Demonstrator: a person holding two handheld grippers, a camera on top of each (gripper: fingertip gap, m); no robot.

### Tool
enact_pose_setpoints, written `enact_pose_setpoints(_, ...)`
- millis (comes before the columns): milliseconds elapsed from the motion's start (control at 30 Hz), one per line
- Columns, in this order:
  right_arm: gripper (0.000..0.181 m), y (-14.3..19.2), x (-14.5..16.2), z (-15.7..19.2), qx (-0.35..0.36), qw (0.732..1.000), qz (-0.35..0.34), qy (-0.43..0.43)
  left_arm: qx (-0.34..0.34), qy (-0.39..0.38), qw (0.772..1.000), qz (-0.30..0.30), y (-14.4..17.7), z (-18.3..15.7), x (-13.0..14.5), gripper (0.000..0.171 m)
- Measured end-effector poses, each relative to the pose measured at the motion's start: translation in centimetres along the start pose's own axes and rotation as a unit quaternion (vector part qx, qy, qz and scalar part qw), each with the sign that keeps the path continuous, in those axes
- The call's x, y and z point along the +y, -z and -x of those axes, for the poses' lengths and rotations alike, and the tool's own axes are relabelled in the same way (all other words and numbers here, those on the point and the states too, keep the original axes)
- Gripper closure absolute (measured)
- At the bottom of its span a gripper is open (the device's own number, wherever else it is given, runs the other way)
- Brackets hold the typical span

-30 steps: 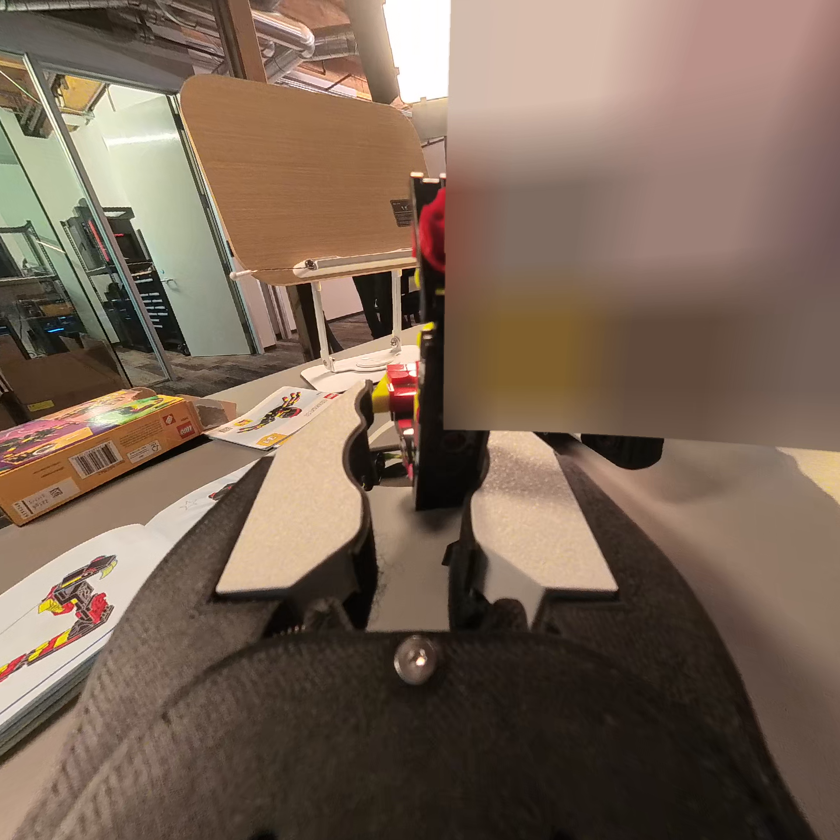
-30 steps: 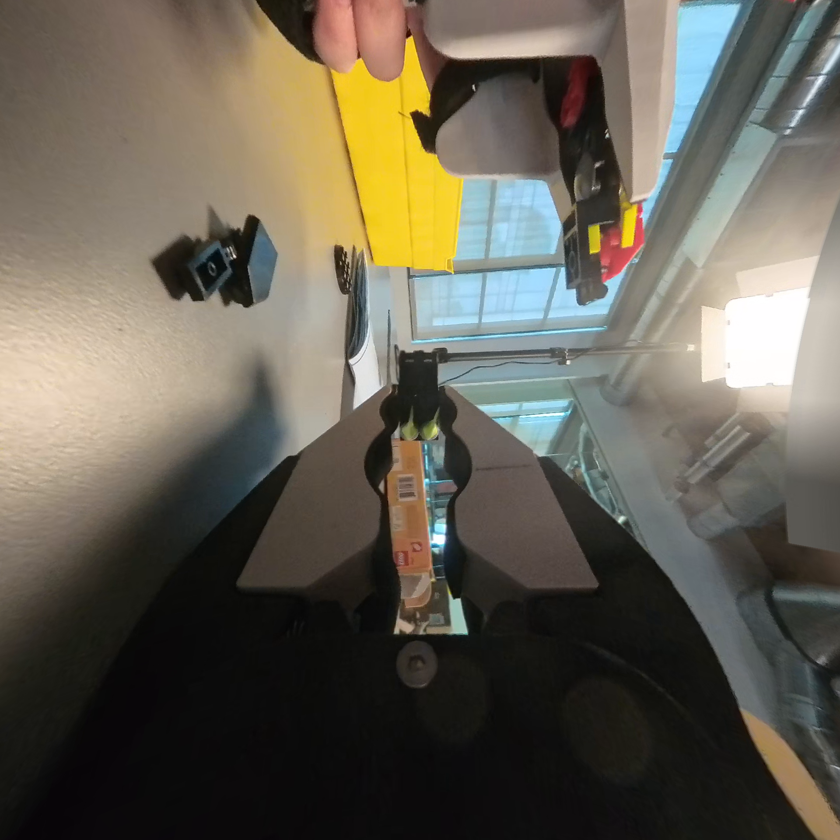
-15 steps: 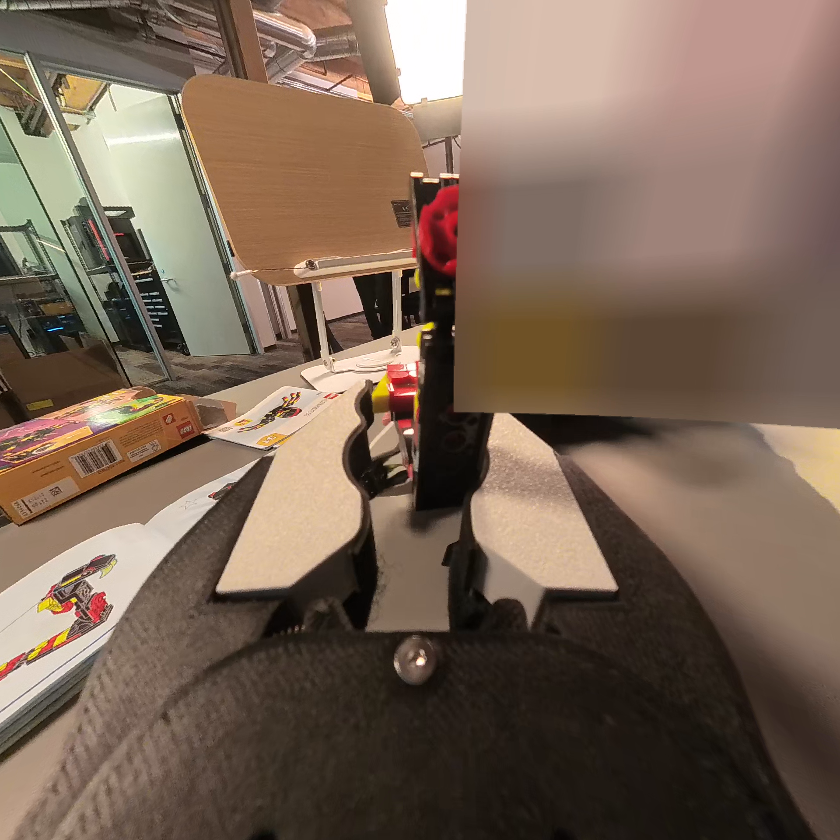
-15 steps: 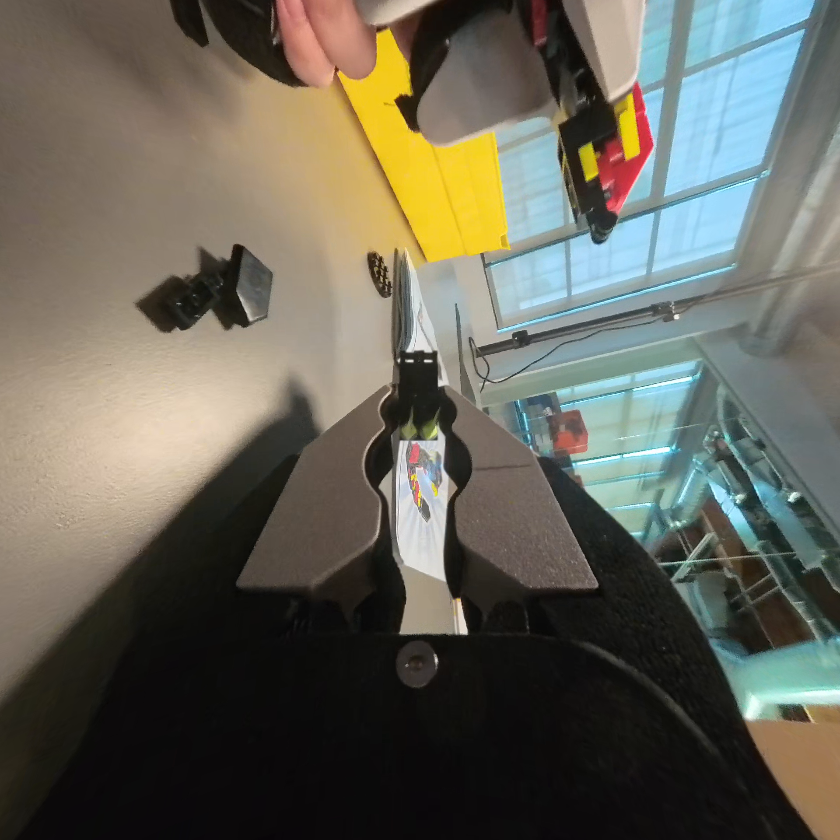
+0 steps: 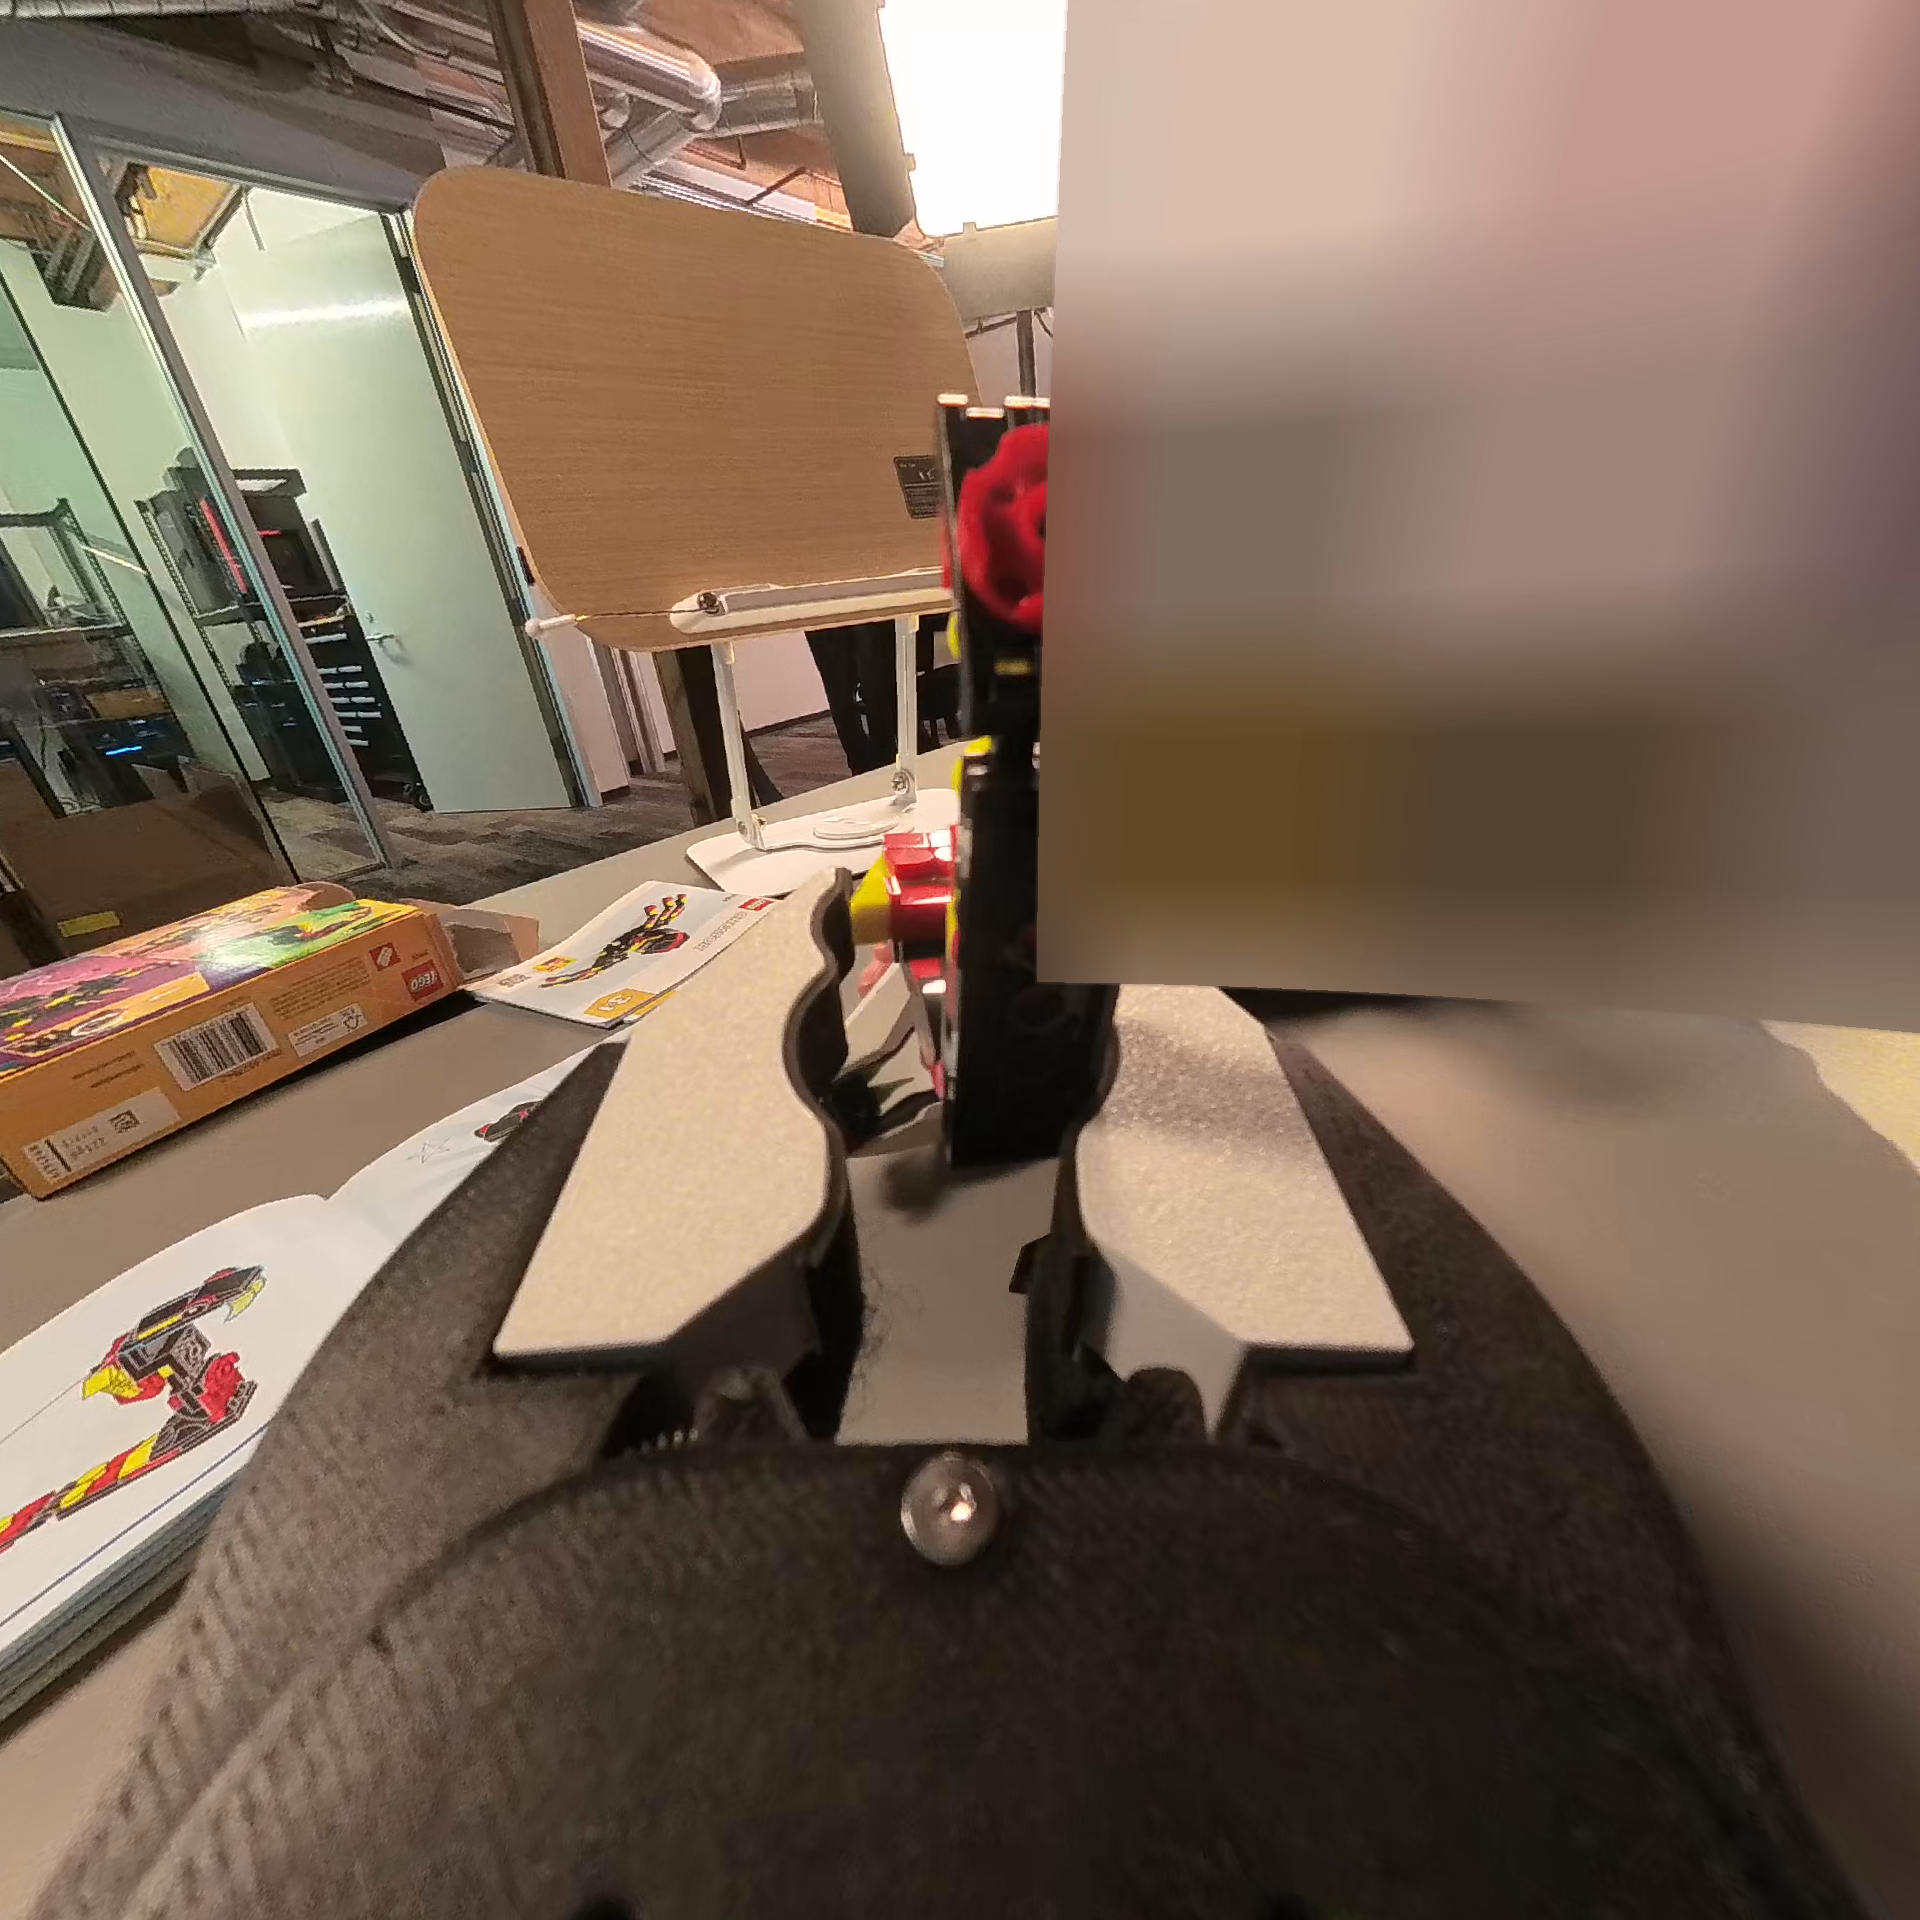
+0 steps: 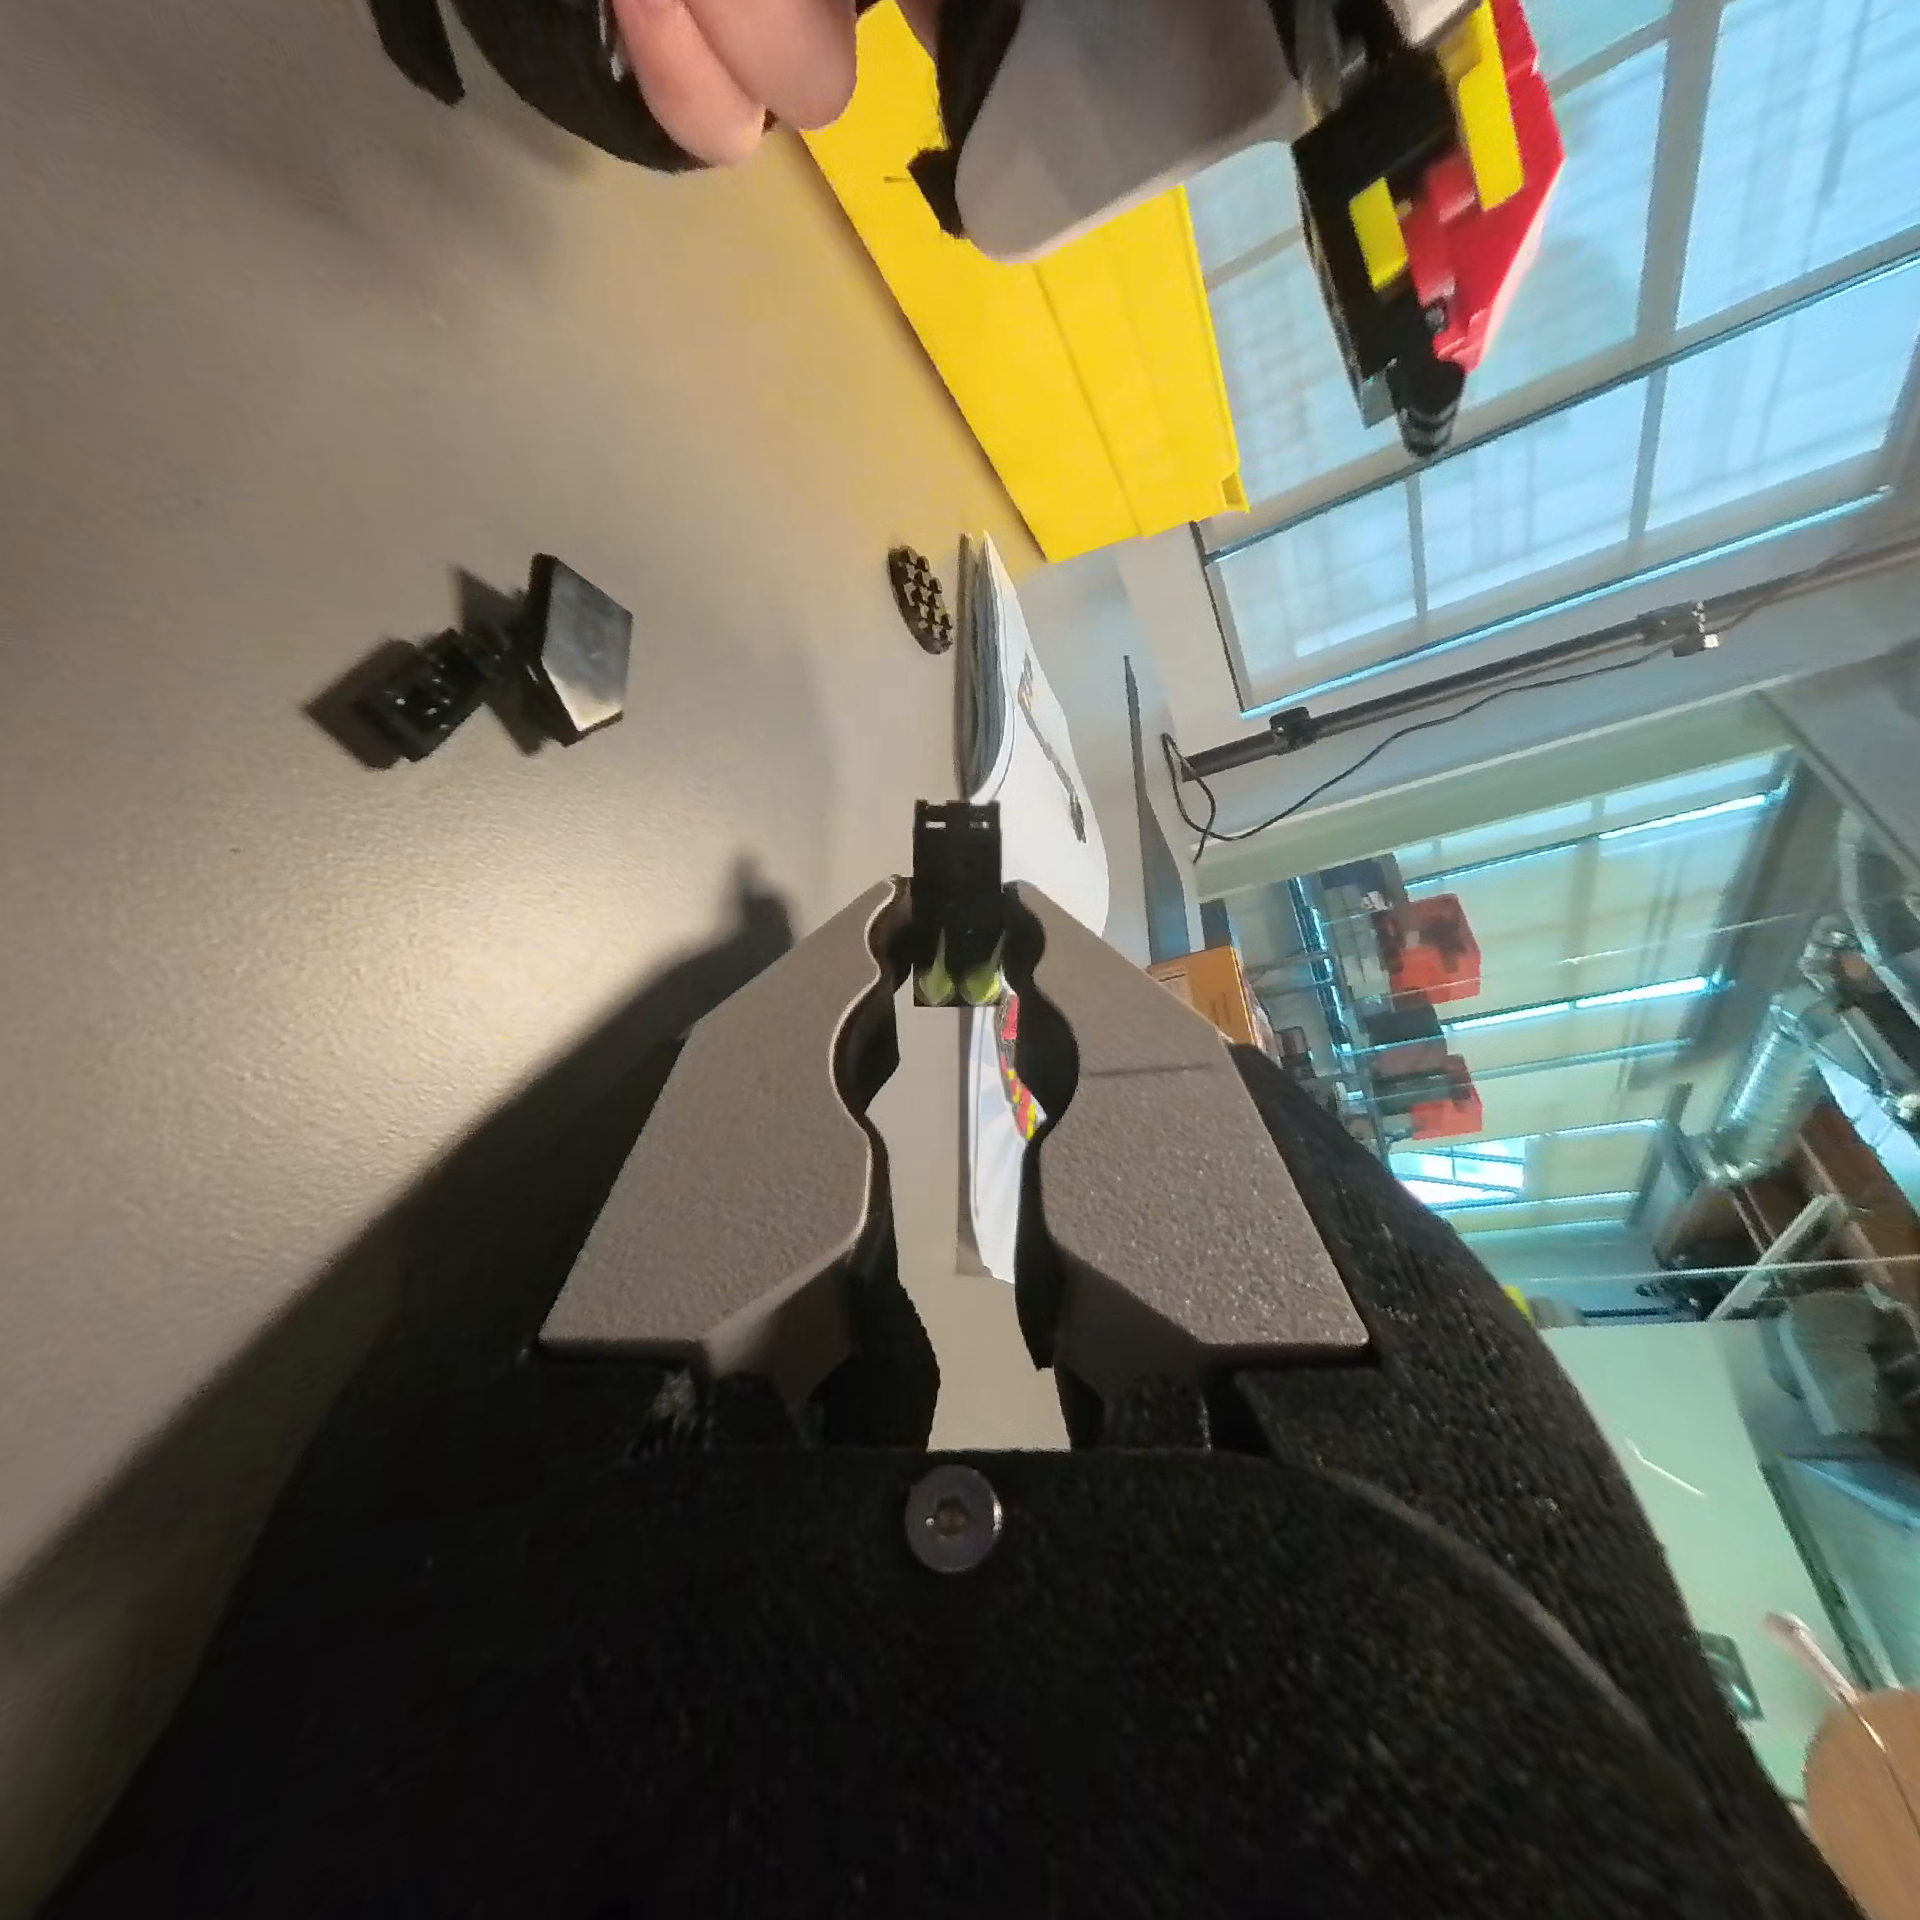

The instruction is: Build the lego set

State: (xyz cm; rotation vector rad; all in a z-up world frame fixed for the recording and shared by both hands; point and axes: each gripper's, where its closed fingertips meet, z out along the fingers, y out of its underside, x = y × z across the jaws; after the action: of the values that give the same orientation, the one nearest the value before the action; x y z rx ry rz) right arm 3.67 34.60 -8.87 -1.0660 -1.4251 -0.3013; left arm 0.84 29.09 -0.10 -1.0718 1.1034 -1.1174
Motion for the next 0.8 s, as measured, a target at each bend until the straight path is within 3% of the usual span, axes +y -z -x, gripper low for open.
enact_pose_setpoints(800,0.161,0.14,-0.44,0.5,-0.023,1.0,-0.015,-0.014,0.001,-0.002,1.0,0.001,-0.3,0.27,-0.06,0.136)
